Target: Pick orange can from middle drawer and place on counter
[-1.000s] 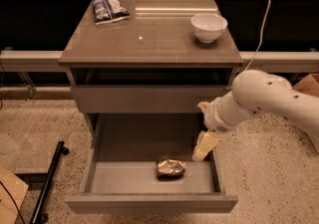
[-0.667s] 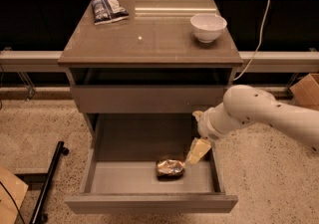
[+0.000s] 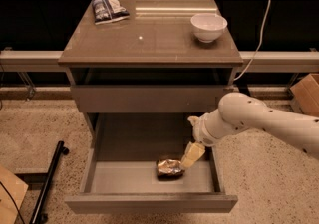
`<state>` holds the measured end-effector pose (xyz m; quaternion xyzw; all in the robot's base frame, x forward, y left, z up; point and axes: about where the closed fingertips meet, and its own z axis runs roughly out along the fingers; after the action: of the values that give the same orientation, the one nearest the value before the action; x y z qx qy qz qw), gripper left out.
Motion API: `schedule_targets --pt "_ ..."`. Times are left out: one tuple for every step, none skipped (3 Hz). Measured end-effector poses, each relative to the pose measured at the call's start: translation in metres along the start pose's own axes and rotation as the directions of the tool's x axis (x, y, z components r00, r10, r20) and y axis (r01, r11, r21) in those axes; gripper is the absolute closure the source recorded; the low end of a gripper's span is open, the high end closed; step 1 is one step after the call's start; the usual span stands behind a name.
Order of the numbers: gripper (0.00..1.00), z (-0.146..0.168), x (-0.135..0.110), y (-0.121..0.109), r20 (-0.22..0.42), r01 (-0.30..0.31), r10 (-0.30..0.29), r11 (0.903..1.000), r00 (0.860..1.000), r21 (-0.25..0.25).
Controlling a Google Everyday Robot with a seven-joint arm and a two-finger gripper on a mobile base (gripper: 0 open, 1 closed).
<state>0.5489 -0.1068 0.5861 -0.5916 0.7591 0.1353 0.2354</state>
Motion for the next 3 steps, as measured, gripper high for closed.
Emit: schedule_targets --pt "0.00 0.036 -0.009 0.001 0.061 -0.021 0.023 0.9992 0.998 -0.035" --pt "0.00 0.081 -0.009 0.004 0.082 -0.045 0.054 0.9936 0.995 -0.104" --pt "0.00 0.144 0.000 0.014 0.076 -0.077 0.094 0.9778 0.993 -0.195"
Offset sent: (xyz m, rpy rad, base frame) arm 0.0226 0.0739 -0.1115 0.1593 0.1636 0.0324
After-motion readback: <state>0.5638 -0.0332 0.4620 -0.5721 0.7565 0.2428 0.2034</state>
